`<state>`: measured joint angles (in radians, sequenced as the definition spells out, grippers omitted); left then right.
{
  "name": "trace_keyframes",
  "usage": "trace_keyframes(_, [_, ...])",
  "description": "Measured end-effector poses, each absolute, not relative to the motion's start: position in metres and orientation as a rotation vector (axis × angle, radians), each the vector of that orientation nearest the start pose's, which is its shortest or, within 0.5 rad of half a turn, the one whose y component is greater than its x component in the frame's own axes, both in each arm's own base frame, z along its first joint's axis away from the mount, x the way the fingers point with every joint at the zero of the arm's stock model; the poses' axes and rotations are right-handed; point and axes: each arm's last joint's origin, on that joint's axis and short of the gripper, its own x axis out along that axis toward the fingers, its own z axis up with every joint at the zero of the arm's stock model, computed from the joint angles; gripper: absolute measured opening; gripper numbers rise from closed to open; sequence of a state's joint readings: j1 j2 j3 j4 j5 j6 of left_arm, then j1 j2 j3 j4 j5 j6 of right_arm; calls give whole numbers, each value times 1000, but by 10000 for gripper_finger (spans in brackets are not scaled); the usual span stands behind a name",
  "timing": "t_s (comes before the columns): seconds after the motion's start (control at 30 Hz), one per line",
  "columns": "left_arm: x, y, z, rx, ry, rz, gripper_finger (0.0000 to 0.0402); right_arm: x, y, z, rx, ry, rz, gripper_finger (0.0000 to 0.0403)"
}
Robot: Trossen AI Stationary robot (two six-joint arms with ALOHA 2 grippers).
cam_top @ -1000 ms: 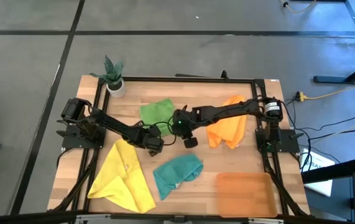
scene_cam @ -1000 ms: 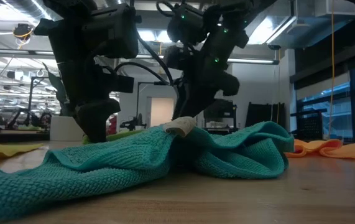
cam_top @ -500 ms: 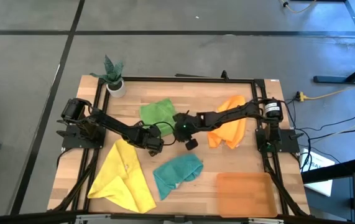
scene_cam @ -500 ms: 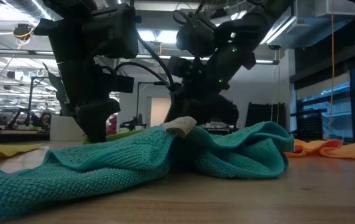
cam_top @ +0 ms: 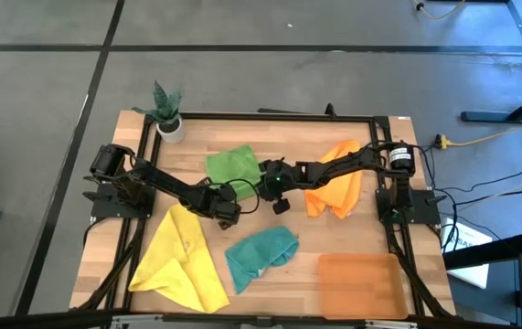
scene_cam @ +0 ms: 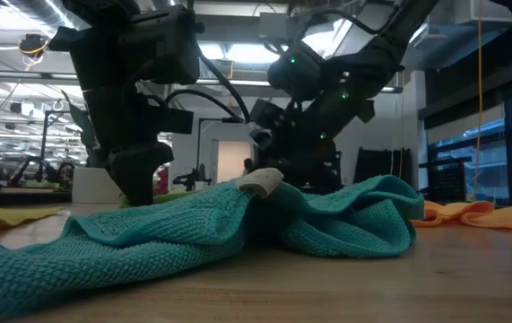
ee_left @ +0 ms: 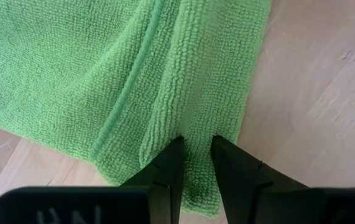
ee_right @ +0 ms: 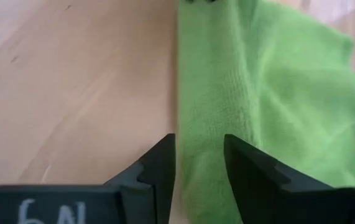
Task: Roll microfiber towels into tight, uniform cylinder then place into a basket
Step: Roll the green microfiber towel
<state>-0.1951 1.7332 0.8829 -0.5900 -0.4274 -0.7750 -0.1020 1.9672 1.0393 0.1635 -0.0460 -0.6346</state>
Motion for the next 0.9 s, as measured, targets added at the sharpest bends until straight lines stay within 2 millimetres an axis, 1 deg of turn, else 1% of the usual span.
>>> trace_keyframes(0.2, [279,-43,126,-207,1190,690,80,385,-36,121,-522,719,256,138])
trace_keyframes(0.33, [279,-43,126,-207,1190,690,80,387,-36,119,-525,704,258,138])
trace_keyframes(0.53, [279,-43,126,-209,1186,689,80,390,-39,104,-567,706,271,138])
trace_keyframes(0.67, [279,-43,126,-210,1185,689,80,393,-39,100,-577,683,259,138])
trace_keyframes(0.8, [279,-43,126,-209,1184,690,80,395,-41,97,-615,701,165,138])
trace_keyframes(0.9, [279,-43,126,-209,1184,690,80,396,-42,95,-624,710,135,138])
